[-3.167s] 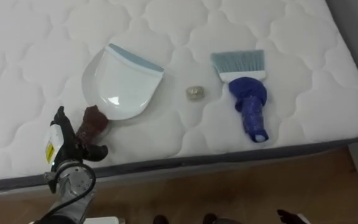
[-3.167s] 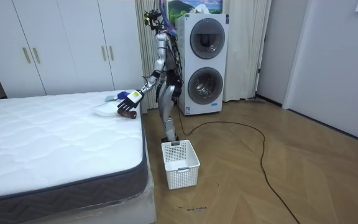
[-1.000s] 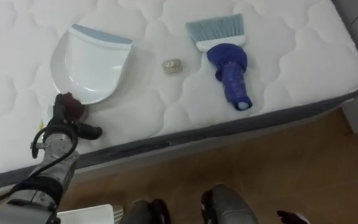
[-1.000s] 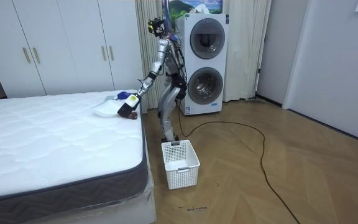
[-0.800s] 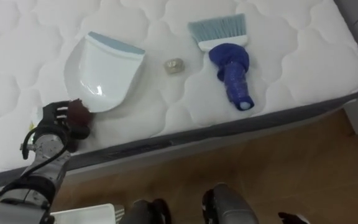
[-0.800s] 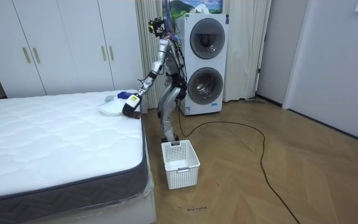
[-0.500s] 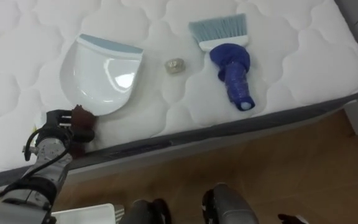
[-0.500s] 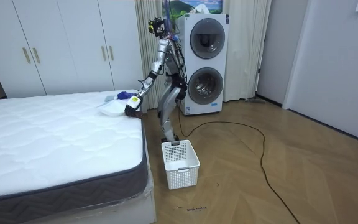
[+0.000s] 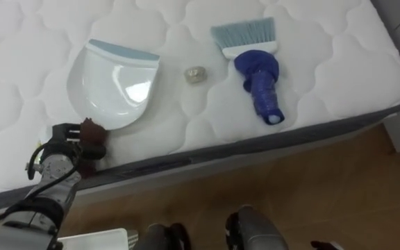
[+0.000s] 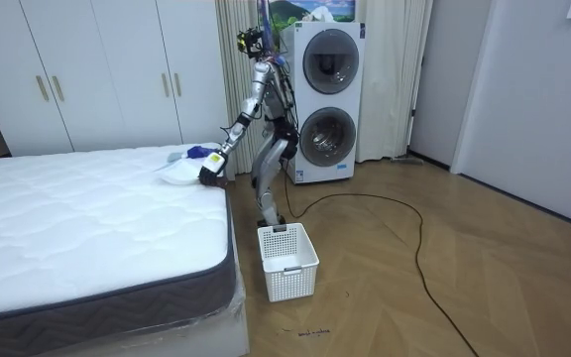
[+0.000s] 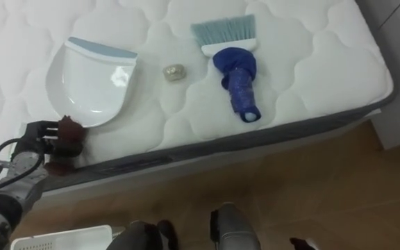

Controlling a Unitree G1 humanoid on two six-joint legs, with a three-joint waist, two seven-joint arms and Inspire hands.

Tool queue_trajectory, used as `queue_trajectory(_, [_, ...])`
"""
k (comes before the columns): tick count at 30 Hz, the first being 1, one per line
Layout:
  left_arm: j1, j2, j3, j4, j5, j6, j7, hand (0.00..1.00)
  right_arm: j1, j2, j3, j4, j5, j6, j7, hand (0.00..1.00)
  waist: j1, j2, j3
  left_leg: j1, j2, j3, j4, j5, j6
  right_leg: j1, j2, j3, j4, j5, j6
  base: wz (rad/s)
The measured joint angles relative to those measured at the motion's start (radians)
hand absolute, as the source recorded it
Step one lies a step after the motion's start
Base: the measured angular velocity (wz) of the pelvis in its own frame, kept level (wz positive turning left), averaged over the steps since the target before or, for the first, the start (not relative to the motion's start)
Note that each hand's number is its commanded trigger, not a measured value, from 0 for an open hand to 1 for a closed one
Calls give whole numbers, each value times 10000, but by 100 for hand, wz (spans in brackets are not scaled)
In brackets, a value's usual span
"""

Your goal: Clean bed

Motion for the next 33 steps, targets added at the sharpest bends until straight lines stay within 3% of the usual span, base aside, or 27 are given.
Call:
queue_trajectory(5, [7, 0, -8, -26, 388, 1, 190, 100, -15, -6, -49, 4, 34, -73, -159, 0, 18, 0, 0, 0, -5, -1, -16, 1, -2, -4, 12, 6, -8, -3, 1, 0])
queue_trajectory(14, [5, 9, -28, -139, 2599, -128, 1001, 100, -81, -66, -54, 25, 396, -574, -360, 0, 63, 8, -6, -7, -1, -30, -27, 5, 0, 21, 9, -30, -57, -3, 2, 0])
queue_trajectory(21, [116, 269, -400, -483, 3768, -161, 1380, 100, -154, -124, -680, -115, 1965, -910, -442, 0, 59, 153, -101, 37, -2, 1, -143, 45, 42, 78, 3, -27, -196, 44, 47, 0])
queue_trajectory(33, [512, 707, -1213, -1151, 4330, -442, 1731, 100, -623, -335, -1593, -756, 2794, -1569, -526, 0, 31, 102, -74, 124, 48, 117, -322, 56, 60, 189, -19, -76, -402, 61, 89, 1])
